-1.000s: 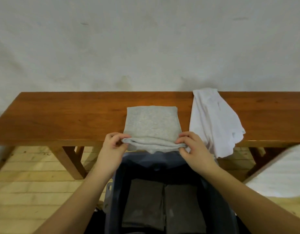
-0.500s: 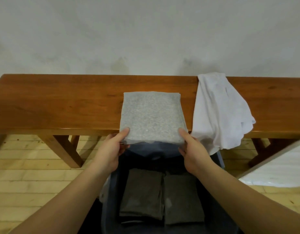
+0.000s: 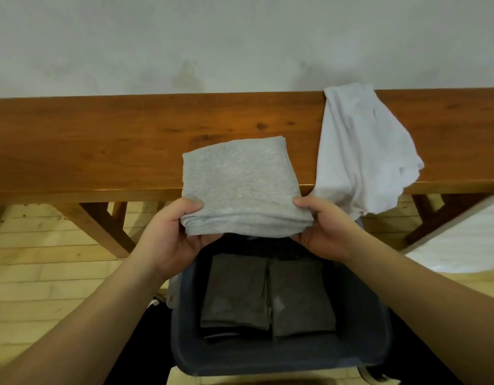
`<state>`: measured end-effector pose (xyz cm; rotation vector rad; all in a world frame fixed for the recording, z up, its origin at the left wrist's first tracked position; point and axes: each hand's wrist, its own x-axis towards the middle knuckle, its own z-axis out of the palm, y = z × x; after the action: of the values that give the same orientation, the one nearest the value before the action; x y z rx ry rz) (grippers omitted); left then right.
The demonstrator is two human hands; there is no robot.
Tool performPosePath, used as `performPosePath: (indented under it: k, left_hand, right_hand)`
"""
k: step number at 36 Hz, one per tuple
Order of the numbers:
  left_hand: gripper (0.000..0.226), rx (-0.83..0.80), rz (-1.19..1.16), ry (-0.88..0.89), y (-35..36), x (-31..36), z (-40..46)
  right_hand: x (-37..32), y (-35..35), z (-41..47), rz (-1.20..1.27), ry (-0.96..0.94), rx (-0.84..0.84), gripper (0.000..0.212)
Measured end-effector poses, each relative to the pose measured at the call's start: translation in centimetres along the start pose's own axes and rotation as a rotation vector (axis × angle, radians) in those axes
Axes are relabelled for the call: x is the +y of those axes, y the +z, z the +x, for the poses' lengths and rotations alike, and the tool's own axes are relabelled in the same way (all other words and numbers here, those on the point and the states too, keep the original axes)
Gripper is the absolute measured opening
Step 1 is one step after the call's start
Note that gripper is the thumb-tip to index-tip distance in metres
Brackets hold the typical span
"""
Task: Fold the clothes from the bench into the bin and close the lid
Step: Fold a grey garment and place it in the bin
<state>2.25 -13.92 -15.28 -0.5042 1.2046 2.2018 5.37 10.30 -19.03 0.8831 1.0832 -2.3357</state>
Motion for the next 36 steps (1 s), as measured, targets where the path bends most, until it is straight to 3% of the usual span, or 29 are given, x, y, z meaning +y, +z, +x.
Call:
performPosePath:
  k: [8, 12, 16, 25, 31, 36]
  left_hand:
    - [0.025, -0.014, 0.091, -0.074, -0.7, -0.9, -2.7]
    - [0.024, 0.025, 0.195, -0.172, -1.0, -1.4, -3.5]
    - [0.022, 0.068, 0.263, -0.269, -1.5, -2.2, -3.3]
    - [0.011, 0.26, 0.414, -0.511, -4.7, -7.6, 0.0]
    - [0.015, 0.308, 0.519, -0.684, -7.2, -11.8, 2.3]
    - [0.009, 0.33, 0.571, -0.596, -7.5, -12.4, 4.9]
  right_hand:
    - [0.6, -2.2, -2.3, -0.142, 0.16, -0.126, 0.054]
    - [1.5, -3.0, -3.3, -0.161, 0.21, -0.146, 0.041]
    - [2.4, -3.9, -4.0, -0.249, 0.235, -0.093, 0.015]
    - [6.2, -8.5, -1.6, -0.345, 0.399, 0.093, 0.023]
    - [10.0, -11.1, 0.7, -0.38, 0.567, 0.083, 0.015]
    - [12.0, -12.1, 3.7, -0.512, 0.501, 0.137, 0.01]
